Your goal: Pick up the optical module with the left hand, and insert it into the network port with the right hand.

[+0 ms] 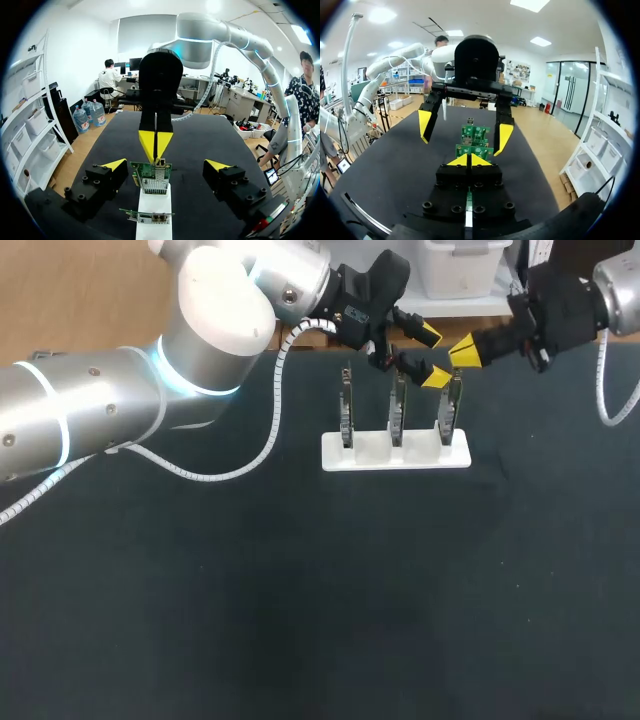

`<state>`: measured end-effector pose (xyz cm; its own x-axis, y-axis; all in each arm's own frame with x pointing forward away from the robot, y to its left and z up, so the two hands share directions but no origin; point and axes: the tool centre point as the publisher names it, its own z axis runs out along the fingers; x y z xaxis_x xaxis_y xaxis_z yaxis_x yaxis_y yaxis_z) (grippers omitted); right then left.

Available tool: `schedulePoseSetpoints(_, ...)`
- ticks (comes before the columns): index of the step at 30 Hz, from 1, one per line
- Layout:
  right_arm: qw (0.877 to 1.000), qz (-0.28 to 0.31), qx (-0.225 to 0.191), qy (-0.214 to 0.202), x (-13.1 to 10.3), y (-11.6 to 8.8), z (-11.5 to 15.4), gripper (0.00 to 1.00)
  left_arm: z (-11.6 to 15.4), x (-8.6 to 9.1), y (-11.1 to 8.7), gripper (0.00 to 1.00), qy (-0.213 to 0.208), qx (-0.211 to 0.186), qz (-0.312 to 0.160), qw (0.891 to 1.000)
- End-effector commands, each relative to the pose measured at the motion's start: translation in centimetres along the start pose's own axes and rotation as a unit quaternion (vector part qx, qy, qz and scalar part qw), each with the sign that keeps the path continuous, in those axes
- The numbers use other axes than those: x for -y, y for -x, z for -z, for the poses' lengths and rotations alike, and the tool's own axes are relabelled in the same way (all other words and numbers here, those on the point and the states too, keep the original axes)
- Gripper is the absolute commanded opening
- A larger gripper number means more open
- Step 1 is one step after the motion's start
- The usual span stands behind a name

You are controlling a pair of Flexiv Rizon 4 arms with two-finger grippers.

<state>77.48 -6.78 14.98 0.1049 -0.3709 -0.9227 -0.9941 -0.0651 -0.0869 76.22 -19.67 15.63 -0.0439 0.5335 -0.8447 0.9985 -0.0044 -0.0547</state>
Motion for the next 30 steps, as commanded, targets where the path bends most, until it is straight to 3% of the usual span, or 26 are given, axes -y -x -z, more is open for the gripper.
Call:
schedulePoseSetpoints(1, 1.000, 0.008, -0.004, -0.009, -0.5, 0.9, 0.7, 0.00, -0.1, -0.2, 0.1, 1.00, -0.001, -0.002, 0.001, 1.000)
schedulePoseSetpoints(9, 0.999, 0.025, -0.007, -0.024, -0.8, 2.1, 2.0, 0.00, 0.8, -0.9, 1.5, 1.00, 0.012, 0.008, -0.015, 1.000)
schedulePoseSetpoints(19, 0.999, 0.027, -0.014, -0.031, -1.5, 2.0, 3.1, 0.00, 3.3, -1.9, 3.8, 1.00, 0.043, 0.030, -0.035, 0.998)
schedulePoseSetpoints(30, 0.998, 0.026, -0.021, -0.046, -1.9, 2.0, 4.0, 0.00, 5.7, -2.2, 4.1, 1.00, 0.077, 0.042, -0.029, 0.996)
